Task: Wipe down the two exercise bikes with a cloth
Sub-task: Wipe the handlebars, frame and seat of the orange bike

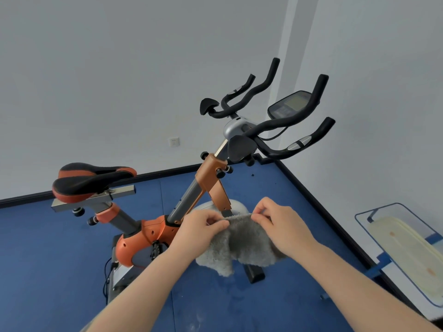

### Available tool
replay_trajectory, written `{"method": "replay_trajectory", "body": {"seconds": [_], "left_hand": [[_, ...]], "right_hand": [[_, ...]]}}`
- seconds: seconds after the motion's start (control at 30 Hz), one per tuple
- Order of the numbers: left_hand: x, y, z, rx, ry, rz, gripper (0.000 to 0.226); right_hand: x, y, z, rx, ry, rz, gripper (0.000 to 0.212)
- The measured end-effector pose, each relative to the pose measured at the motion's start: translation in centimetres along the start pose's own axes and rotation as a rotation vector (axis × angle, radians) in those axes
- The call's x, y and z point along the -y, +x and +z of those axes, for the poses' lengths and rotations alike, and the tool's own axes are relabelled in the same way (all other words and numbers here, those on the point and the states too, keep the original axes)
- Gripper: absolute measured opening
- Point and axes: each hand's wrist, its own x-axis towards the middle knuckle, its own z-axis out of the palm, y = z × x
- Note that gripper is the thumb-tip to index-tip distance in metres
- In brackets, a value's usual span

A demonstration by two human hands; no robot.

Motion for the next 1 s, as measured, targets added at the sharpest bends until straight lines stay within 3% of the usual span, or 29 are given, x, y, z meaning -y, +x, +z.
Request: {"method": "replay_trajectory", "body": {"seconds": [0.1,0.17,0.23,0.33,0.4,0.53,0.63,0.73,0.87,1.0], "left_hand": [[-0.2,-1.1,1.4,-0.180,-0.114,-0.053,0.016],[-0.6,-2.1,2.6,-0.210,-0.175,-0.028,0.017],[-0.9,-3.2,3.5,-0.179,-0.151,0.054,0.029],[-0.6,-4.7,4.5,-0.035,-0.141,0.143,0.058],[-0.1,-5.6,4.5,-0.066,-0.152,0.141,0.052],[1.4,-6.0,1.7,-0.457,-0.162,-0.034,0.029],[2.8,-6.5,-0.9,-0.335,-0.046,-0.068,0.044],[4.7,-7.8,-2.8,-0.212,-0.077,-0.147,0.009],[7.1,-9.5,-4.2,-0.328,-0.156,-0.195,0.027],[9.7,-10.4,-6.2,-0.397,-0.118,-0.222,0.021]], "right_hand": [[1.1,-0.1,2.0,-0.048,0.326,0.180,0.012],[2.2,-0.1,3.0,-0.023,0.634,0.290,0.009],[3.1,0.0,3.5,0.028,0.878,0.362,0.009],[3.4,0.3,3.7,0.106,1.052,0.354,0.014],[3.2,0.6,3.6,0.161,1.056,0.311,0.015],[3.3,1.2,4.2,0.330,0.924,0.156,0.014],[4.6,1.6,5.2,0.460,0.795,-0.044,0.013],[6.3,2.0,6.1,0.449,0.746,-0.149,0.014],[8.4,2.1,7.7,0.485,0.660,-0.243,0.014],[10.7,2.4,10.5,0.549,0.585,-0.254,0.011]]}}
